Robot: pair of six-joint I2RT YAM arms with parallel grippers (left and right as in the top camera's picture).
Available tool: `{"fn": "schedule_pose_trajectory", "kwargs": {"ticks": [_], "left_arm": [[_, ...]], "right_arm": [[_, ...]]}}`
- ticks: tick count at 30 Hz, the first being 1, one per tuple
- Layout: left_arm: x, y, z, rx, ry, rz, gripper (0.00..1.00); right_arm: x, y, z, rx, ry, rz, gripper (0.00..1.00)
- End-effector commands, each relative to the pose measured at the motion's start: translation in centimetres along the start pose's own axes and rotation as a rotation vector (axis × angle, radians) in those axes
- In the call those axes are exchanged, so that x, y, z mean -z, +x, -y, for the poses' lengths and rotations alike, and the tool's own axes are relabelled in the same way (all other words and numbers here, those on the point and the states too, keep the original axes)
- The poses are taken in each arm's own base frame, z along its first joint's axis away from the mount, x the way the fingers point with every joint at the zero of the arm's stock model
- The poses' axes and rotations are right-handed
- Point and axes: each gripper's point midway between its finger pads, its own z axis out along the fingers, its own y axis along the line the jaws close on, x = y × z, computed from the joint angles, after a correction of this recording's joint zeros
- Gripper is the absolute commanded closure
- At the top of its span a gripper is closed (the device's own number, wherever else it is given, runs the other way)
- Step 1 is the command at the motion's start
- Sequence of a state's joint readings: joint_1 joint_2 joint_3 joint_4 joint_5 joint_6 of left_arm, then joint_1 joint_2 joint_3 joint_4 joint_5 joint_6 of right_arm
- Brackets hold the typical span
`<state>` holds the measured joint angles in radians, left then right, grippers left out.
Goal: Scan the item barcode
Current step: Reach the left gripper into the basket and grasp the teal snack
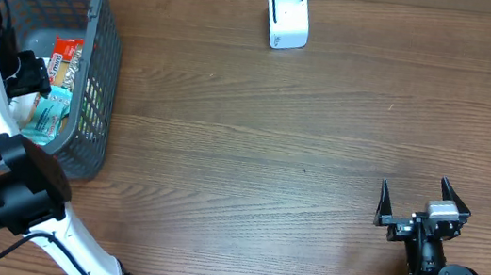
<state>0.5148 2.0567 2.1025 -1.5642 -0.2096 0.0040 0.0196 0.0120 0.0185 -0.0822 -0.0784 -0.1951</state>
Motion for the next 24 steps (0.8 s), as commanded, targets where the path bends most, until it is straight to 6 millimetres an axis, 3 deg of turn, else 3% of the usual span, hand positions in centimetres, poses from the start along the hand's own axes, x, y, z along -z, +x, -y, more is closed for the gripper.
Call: {"fn": "schedule_pose_trajectory", "kwargs": {"ticks": [1,7,24], "left_arm": [[-0.8,-0.6,0.7,-0.045,-0.005,-0.01,0.26],[-3.3,-0.7,1.2,-0.058,-0.006,-0.074,0.22],[-10.0,-0.7,3.6,-0.128,0.034,-0.226,0.36]], "right_arm": [[0.0,0.1,-0.1,0.004,-0.004,0.005,0.0],[0.0,0.1,-0.1,0.004,-0.003,0.005,0.0],[0.0,0.1,-0.1,0.004,-0.003,0.005,0.0]]}}
